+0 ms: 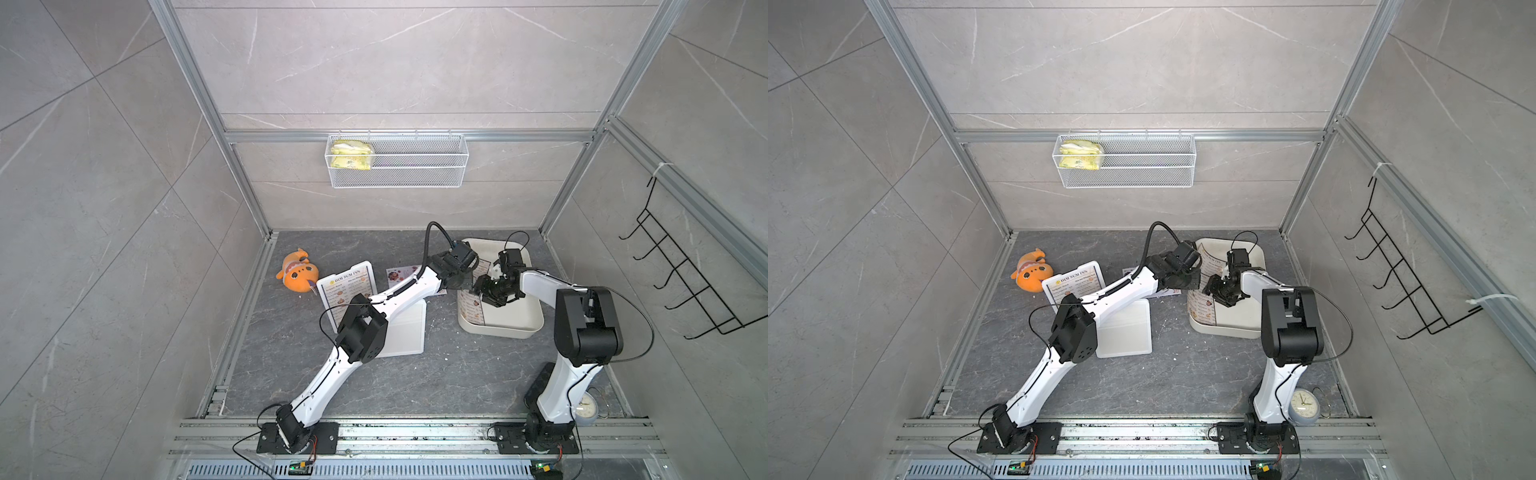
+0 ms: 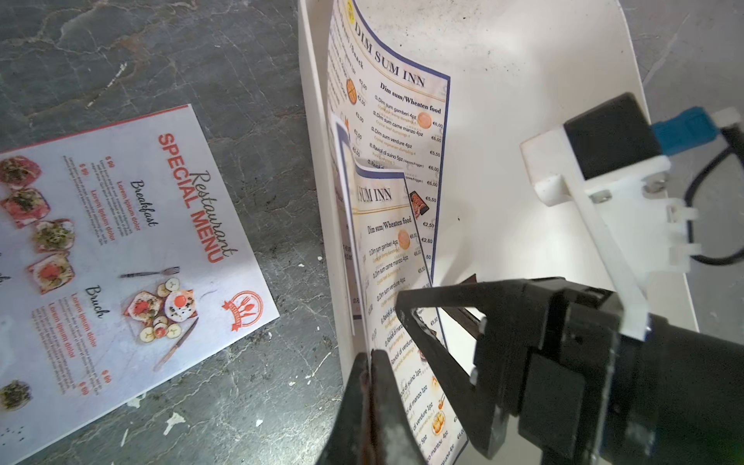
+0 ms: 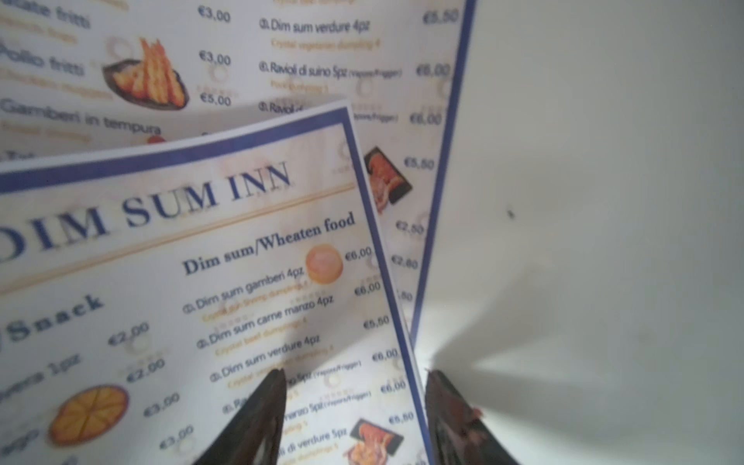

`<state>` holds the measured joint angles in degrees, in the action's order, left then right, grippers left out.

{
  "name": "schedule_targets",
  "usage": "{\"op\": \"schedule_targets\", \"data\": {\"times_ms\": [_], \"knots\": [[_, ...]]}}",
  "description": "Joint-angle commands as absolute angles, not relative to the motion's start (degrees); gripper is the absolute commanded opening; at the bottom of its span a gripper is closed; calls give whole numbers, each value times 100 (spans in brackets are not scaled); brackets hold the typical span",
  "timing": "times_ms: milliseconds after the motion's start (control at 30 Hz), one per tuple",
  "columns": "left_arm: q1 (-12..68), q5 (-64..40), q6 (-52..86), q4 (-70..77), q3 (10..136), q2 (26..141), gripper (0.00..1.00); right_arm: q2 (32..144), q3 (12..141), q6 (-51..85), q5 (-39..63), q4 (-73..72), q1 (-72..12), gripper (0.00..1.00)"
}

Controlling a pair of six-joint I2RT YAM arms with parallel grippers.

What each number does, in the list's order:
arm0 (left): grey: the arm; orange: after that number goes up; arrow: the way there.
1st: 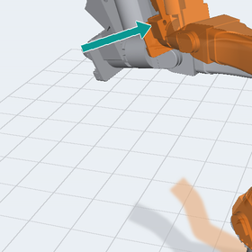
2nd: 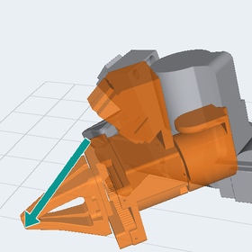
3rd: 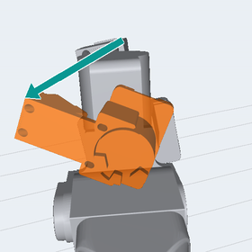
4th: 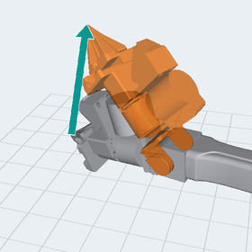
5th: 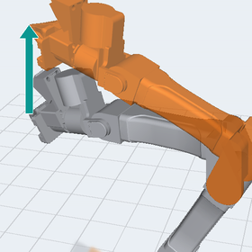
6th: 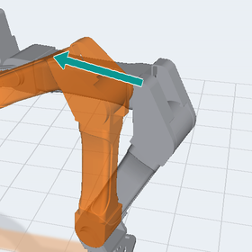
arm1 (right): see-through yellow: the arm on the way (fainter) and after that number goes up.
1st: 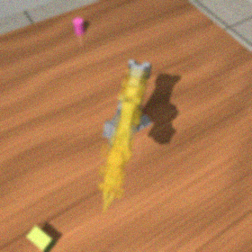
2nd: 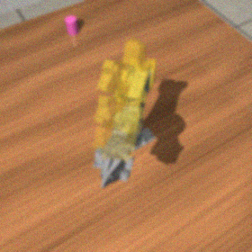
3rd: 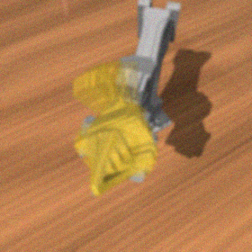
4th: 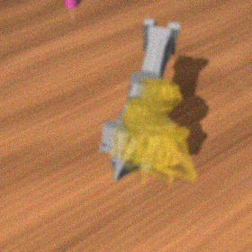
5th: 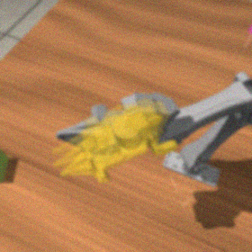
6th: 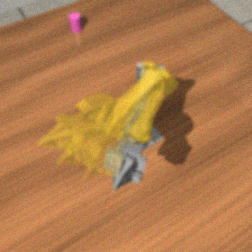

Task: Replace the menus in the menu holders
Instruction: Pick up the menu from the storage box.

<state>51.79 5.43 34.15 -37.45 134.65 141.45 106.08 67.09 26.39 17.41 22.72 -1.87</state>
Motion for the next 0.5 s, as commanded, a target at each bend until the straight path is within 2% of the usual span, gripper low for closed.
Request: {"op": "schedule_targets", "data": {"times_ms": [0,133,233,333,467], "knots": [[5330,497,2695,-3521,13536,13417,0,9618,6429,2631,866,2320,-213,63],[5697,960,1421,-3330,13444,12884,0,8472,6132,2421,143,2194,-173,71],[5893,1072,615,-3009,13088,12427,0,7771,6034,2328,3,2147,-161,80],[5991,1163,-87,-2563,12450,11780,0,7161,5952,2210,112,2038,-149,91],[5989,1283,-943,-1987,11353,10718,0,6547,5825,2037,780,1781,-141,91]]}}
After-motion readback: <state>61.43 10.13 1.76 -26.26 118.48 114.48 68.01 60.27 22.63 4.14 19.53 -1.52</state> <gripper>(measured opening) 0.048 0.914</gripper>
